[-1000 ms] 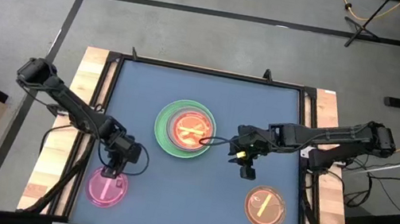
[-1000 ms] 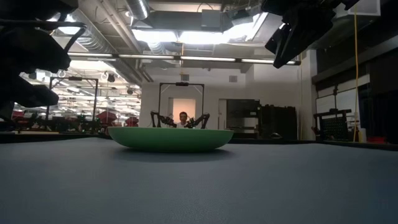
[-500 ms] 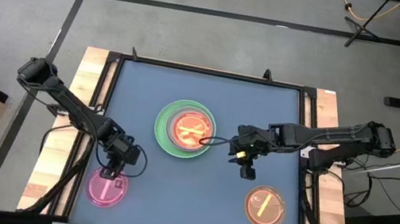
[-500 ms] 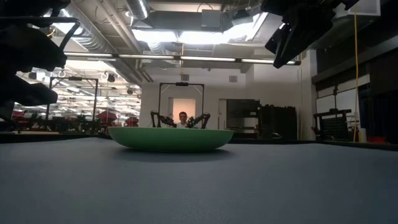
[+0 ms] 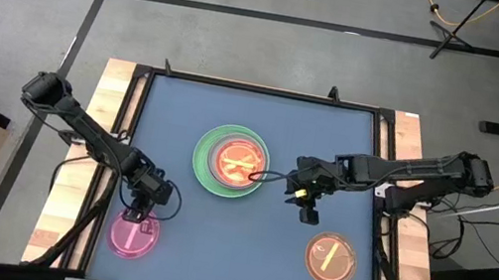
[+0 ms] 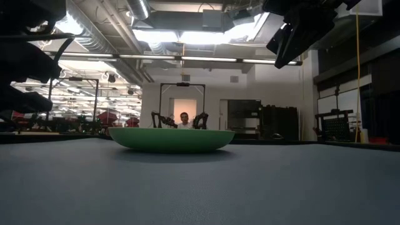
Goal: Stack plastic plates
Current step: Stack the transparent pink plate on the top transparent orange plate, then stack the transparent orange plate on the transparent pink plate
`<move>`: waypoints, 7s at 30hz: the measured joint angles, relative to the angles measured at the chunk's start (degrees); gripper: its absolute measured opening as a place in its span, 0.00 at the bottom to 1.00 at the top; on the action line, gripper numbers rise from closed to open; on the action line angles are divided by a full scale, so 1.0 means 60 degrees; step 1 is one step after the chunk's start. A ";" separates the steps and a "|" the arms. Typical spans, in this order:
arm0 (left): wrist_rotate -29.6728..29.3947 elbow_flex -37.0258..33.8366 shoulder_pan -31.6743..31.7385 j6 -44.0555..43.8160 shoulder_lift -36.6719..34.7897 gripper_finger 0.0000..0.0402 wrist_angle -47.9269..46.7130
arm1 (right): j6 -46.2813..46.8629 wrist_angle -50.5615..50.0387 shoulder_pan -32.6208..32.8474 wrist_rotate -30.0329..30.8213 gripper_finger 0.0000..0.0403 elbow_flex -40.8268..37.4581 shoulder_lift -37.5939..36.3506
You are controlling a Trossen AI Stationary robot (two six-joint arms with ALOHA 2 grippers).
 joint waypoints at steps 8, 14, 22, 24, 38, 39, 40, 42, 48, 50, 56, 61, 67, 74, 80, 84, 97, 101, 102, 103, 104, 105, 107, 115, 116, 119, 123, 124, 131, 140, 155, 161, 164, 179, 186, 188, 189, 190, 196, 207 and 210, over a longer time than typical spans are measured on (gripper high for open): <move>0.0059 0.0000 0.0000 0.0011 0.0000 0.18 -0.0004 | 0.0000 0.0001 0.0000 0.0001 0.25 0.0000 0.0000; 0.0265 0.0000 0.0000 0.0025 0.0000 0.18 -0.0007 | 0.0000 0.0000 0.0000 0.0001 0.25 0.0000 0.0000; 0.0517 -0.0036 0.0000 0.0058 0.0000 0.18 0.0009 | 0.0000 0.0001 0.0000 0.0001 0.25 0.0000 0.0000; 0.0520 -0.0170 0.0000 0.0072 0.0000 0.18 0.0040 | 0.0000 0.0004 0.0000 -0.0003 0.25 0.0000 0.0000; 0.0840 -0.0667 0.0007 -0.0505 -0.0011 0.18 0.0762 | 0.0000 0.0003 0.0004 0.0001 0.25 0.0000 0.0000; 0.0841 -0.0667 0.0006 -0.0504 -0.0011 0.18 0.0761 | 0.0000 0.0004 0.0002 0.0001 0.25 0.0000 0.0000; 0.0839 -0.0667 0.0004 -0.0507 -0.0011 0.18 0.0761 | 0.0000 0.0004 0.0000 0.0001 0.25 0.0000 0.0000; 0.0838 -0.0667 0.0007 -0.0510 -0.0011 0.16 0.0761 | -0.0001 0.0004 0.0000 0.0001 0.25 0.0000 0.0000; 0.0807 -0.0678 0.0007 -0.0518 -0.0006 0.04 0.0846 | -0.0003 0.0004 0.0000 0.0001 0.25 0.0000 0.0000; 0.0831 -0.0678 0.0004 -0.0634 0.0000 0.01 0.0944 | -0.0004 0.0004 0.0000 0.0001 0.25 0.0000 0.0000; 0.0798 -0.0681 0.0007 -0.1452 0.0000 0.01 0.1747 | -0.0169 0.0020 -0.0022 0.0126 0.25 0.0000 0.0000; 0.0530 -0.0681 0.0011 -0.2263 0.0000 0.00 0.2751 | -0.0178 0.0111 -0.0022 0.0263 0.25 0.0000 0.0000; -0.0640 -0.0681 0.0105 -0.3603 0.0000 0.00 0.4100 | -0.0178 0.0598 -0.0022 0.0270 0.25 0.0000 0.0000; -0.2173 -0.0681 0.0677 -0.5439 0.0000 0.00 0.5657 | -0.0182 0.1067 -0.0022 0.0281 0.25 0.0000 0.0000; -0.3699 -0.0681 0.1449 -0.6837 0.0000 0.00 0.6537 | -0.0184 0.1056 -0.0022 0.0281 0.25 0.0000 0.0000; -0.4953 -0.0678 0.2160 -0.7881 0.0000 0.00 0.6889 | -0.0368 0.1060 -0.0022 0.0406 0.25 0.0000 0.0000; -0.5468 -0.0678 0.4584 -0.9114 0.0000 0.00 0.6954 | -0.0481 0.1841 -0.0022 0.0839 0.25 0.0000 0.0000; -0.5490 -0.0678 0.4772 -0.9118 0.0000 0.00 0.6972 | -0.0481 0.2000 -0.0022 0.0835 0.25 0.0000 0.0000; -0.5486 -0.0674 0.4769 -0.9201 0.0016 0.00 0.6990 | -0.0481 0.2055 -0.0022 0.0835 0.25 0.0000 0.0000; -0.5486 -0.0667 0.4758 -0.9355 0.0083 0.00 0.7035 | -0.0481 0.2075 -0.0022 0.0833 0.25 0.0000 0.0000; -0.5482 -0.0663 0.4727 -0.9528 0.0164 0.00 0.7088 | -0.0481 0.2073 -0.0022 0.0832 0.25 0.0000 0.0000; -0.5479 -0.0663 0.4697 -0.9622 0.0265 0.00 0.7089 | -0.0481 0.2070 -0.0022 0.0831 0.25 0.0000 0.0000; -0.5486 -0.0663 0.4614 -0.9846 0.0557 0.00 0.7362 | -0.0509 0.2065 -0.0022 0.0831 0.25 0.0000 0.0000; -0.5449 -0.0663 0.4397 -1.0244 0.1467 0.00 0.7861 | -0.0605 0.2050 -0.0018 0.0824 0.25 0.0000 0.0000; -0.5446 -0.0663 0.4397 -1.0372 0.1508 0.00 0.7878 | -0.0605 0.2040 -0.0018 0.0824 0.25 0.0000 0.0000; -0.5359 -0.0663 0.4397 -1.0520 0.1526 0.00 0.7854 | -0.0605 0.2036 -0.0018 0.0824 0.25 0.0000 0.0000; -0.5260 -0.0663 0.4397 -1.0517 0.1526 0.00 0.7856 | -0.0606 0.2036 -0.0018 0.0824 0.25 0.0000 0.0000; -0.5260 -0.0663 0.4397 -1.0517 0.1526 0.00 0.7860 | -0.0607 0.2036 -0.0018 0.0824 0.25 0.0000 0.0000; -0.5347 -0.0663 0.4397 -1.0211 0.1526 0.00 0.7843 | -0.0608 0.2036 -0.0018 0.0820 0.25 0.0000 0.0000; -0.5453 -0.0663 0.4404 -1.0262 0.1526 0.00 0.7839 | -0.0608 0.1960 -0.0015 0.0747 0.25 0.0000 0.0000; -0.5541 -0.0663 0.4408 -1.0262 0.1523 0.17 0.7836 | -0.0608 0.1963 -0.0015 0.0747 0.25 0.0000 0.0000; -0.5542 -0.0663 0.4397 -1.0254 0.1523 0.20 0.7815 | -0.0608 0.1888 -0.0015 0.0747 0.25 0.0000 0.0000; -0.5528 -0.0667 0.4397 -0.9977 0.1523 0.20 0.7776 | -0.0608 0.1609 -0.0015 0.0747 0.25 0.0000 0.0000; -0.4938 -0.0670 0.4317 -0.9005 0.0954 0.21 0.7761 | -0.0331 0.0677 -0.0015 0.0744 0.25 0.0000 0.0004; -0.4442 -0.0668 0.4117 -0.8975 0.0954 0.21 0.7394 | -0.0321 0.0579 -0.0015 0.0738 0.25 0.0000 0.0004; -0.4444 -0.0669 0.3934 -0.8976 0.0954 0.21 0.7184 | -0.0317 0.0379 -0.0015 0.0645 0.25 0.0000 0.0004; -0.4444 -0.0670 0.3837 -0.8975 0.0954 0.21 0.7093 | -0.0320 0.0279 -0.0015 0.0571 0.25 0.0000 0.0004; -0.4448 -0.0670 0.3732 -0.8981 0.0954 0.21 0.7042 | -0.0314 0.0181 -0.0015 0.0488 0.25 0.0000 0.0004; -0.4648 -0.0670 0.3033 -0.8969 0.0954 0.21 0.7053 | -0.0253 -0.0178 -0.0011 0.0159 0.25 0.0000 0.0004; -0.5911 -0.0670 0.1458 -0.7711 0.0954 0.21 0.8260 | -0.0080 -0.0200 -0.0011 0.0161 0.25 0.0000 0.0004; -0.6431 -0.0670 0.1047 -0.7124 0.0954 0.21 0.8796 | -0.0073 -0.0200 -0.0007 0.0157 0.25 0.0000 0.0004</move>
